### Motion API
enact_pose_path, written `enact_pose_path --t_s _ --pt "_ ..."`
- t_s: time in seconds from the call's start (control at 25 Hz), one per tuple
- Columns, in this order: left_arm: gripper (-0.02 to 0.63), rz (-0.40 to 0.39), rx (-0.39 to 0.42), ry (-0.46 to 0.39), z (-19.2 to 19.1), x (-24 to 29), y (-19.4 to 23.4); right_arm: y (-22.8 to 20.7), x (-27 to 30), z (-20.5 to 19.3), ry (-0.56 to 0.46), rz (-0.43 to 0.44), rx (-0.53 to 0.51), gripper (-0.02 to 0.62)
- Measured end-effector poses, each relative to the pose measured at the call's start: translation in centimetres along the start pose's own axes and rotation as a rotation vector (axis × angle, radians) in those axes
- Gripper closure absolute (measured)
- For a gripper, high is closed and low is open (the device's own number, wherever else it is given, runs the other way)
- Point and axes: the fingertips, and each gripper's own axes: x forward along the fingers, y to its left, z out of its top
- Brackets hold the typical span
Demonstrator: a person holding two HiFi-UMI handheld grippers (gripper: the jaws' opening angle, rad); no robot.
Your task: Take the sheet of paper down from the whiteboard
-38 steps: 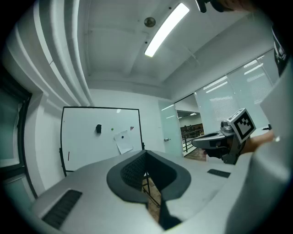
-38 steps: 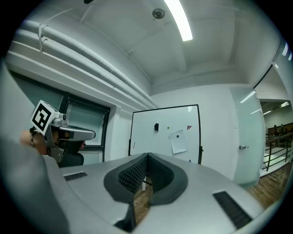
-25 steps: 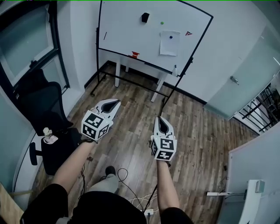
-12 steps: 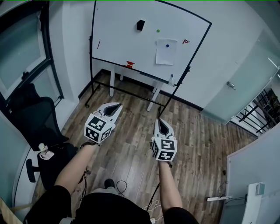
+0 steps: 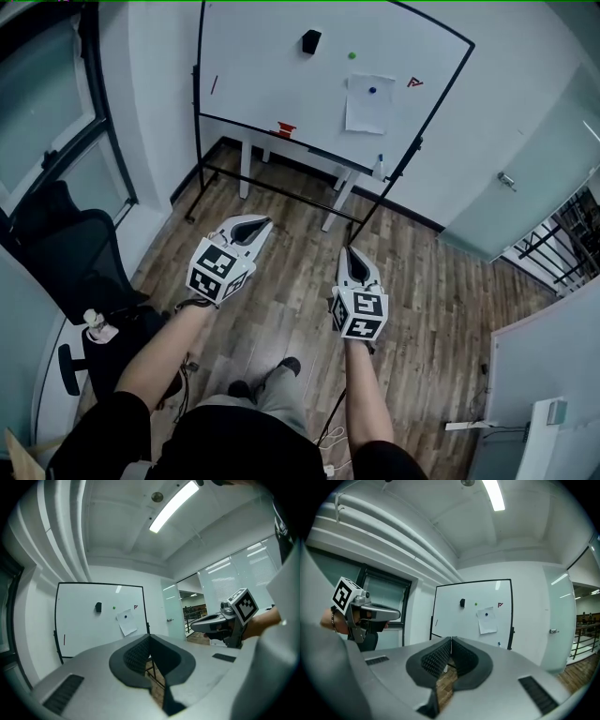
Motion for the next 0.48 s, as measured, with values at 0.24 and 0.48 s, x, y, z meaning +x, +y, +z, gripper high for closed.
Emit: enact_pose_path --t_s 0.24,0.48 --pt "0.586 0.02 -0.001 0.025 -1.3 3.5 3.9 -0.4 6.1 -0.3 0.016 0.034 0.002 0.571" --pt "0.586 0.048 0.017 0.032 -1.4 8.3 8.7 -2.4 13.4 0.8 0.017 0.066 -0.006 0.571"
